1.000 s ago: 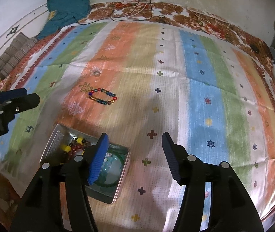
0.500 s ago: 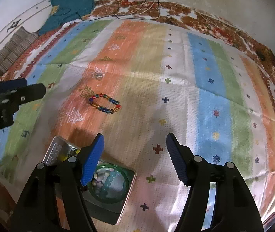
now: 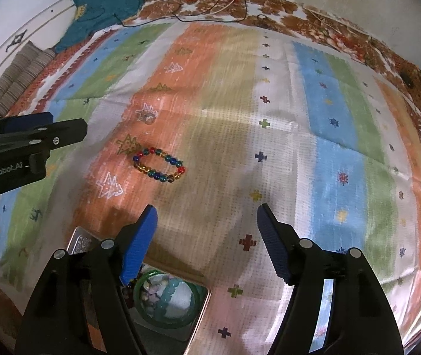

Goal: Organize jewelry
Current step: 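Open the left tool over the tin while the right tool drops the green bangle into it, then close the left tool on the silver ring while the right tool grips the multicolour bead bracelet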

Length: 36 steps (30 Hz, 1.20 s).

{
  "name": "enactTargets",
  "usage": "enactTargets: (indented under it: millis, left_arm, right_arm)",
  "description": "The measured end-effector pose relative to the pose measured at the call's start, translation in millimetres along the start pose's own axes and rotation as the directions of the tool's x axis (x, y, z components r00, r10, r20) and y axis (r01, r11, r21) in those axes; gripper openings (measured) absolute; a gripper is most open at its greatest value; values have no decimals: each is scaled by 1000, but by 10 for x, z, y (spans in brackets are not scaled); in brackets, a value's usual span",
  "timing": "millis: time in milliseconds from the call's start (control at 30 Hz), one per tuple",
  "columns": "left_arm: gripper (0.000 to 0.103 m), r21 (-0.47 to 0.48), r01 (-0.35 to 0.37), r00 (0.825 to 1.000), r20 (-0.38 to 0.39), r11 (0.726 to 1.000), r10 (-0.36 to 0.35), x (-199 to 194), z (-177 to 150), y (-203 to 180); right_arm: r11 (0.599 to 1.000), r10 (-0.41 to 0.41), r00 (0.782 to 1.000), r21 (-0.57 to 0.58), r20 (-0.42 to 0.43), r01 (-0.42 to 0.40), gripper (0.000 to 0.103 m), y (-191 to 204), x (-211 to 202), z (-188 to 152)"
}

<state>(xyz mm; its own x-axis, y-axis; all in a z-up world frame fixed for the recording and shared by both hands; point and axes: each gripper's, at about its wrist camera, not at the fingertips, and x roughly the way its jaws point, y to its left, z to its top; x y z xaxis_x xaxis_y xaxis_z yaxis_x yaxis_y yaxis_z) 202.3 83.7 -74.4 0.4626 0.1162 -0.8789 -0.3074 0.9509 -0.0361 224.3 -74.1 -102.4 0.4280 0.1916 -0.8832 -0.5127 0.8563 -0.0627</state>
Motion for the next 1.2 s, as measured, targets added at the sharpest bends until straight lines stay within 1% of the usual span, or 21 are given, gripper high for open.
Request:
enactTargets:
  millis: [100,300,467,667,833,1000,1200]
  left_arm:
    - [63,-2,0,1000,-3,1000,0,39,44,12]
    - [63,-2,-1,1000,-1,1000,1,90,104,15]
    - [63,-3,-8,1000,-14,1000,8,189,160,23]
    - [63,13,-21,999,-29,1000,22,350,239,12]
    - [63,30,-29,999,-45,999,30,488,292,-3]
    - [63,31,-43,996,-71,999,45,664,344,48]
    - [63,28,-38,995,-94,999,40,855,418,88]
  right_arm:
    - [1000,0,1000,1,-5,0,72,-14,47,33]
    - [1000,2,1000,-2,-25,-3,72,-12,166,101]
    - [1000,14,999,-21,-29,-15,72,19,239,153]
    - [999,28,999,-41,-37,-30,72,62,330,229]
    - [997,21,998,-70,-52,-25,72,114,431,295]
    - [996,29,996,-82,-81,-36,72,122,550,336]
    - [995,42,994,-81,-102,-50,72,122,659,413]
